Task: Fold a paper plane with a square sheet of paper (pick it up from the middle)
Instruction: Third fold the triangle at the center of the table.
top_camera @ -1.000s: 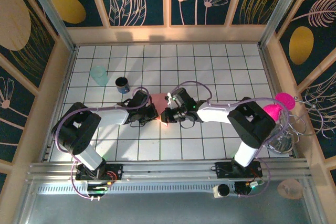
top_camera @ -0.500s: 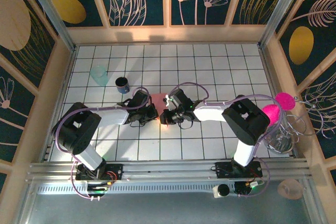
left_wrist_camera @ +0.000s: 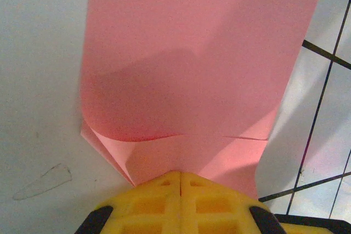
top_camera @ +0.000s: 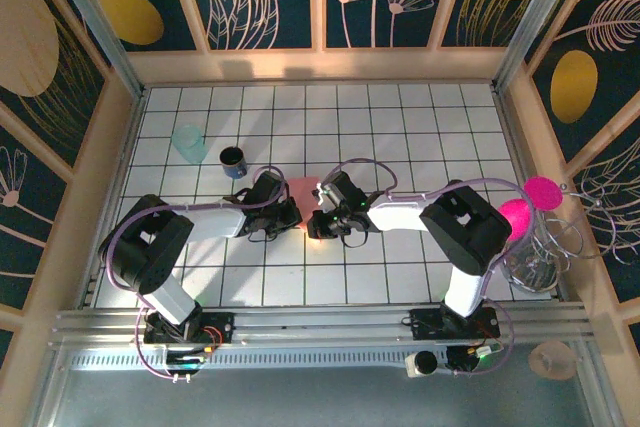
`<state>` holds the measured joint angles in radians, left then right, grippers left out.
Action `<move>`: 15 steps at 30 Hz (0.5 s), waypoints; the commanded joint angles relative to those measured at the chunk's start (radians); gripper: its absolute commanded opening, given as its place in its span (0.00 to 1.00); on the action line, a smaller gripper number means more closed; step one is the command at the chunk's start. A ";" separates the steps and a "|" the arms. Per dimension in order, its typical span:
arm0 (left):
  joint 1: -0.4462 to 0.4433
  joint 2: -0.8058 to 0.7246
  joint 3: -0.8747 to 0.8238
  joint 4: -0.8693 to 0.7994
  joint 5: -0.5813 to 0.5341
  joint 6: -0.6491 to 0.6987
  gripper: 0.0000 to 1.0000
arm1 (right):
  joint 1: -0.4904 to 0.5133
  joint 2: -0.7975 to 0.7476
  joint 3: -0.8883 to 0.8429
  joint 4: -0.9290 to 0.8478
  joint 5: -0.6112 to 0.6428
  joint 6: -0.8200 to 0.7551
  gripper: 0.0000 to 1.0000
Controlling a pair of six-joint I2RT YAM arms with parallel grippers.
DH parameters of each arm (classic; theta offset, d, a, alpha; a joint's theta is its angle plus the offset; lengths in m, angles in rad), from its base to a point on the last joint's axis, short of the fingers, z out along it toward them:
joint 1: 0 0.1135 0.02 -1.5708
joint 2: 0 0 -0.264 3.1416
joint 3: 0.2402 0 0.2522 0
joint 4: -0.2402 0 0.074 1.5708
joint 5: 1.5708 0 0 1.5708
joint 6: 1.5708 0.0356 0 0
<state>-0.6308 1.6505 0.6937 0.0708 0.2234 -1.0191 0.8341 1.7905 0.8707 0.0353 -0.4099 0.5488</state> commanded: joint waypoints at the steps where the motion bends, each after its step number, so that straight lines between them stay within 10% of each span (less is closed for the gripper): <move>1: -0.004 0.041 -0.022 -0.069 -0.039 -0.003 0.03 | 0.010 0.019 0.019 -0.048 0.040 -0.023 0.08; 15: -0.003 0.021 0.010 -0.077 -0.051 0.030 0.03 | 0.010 0.034 -0.004 -0.092 0.044 -0.034 0.06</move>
<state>-0.6308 1.6505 0.6968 0.0685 0.2222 -1.0149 0.8341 1.7947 0.8707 0.0250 -0.3904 0.5335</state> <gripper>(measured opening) 0.060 0.067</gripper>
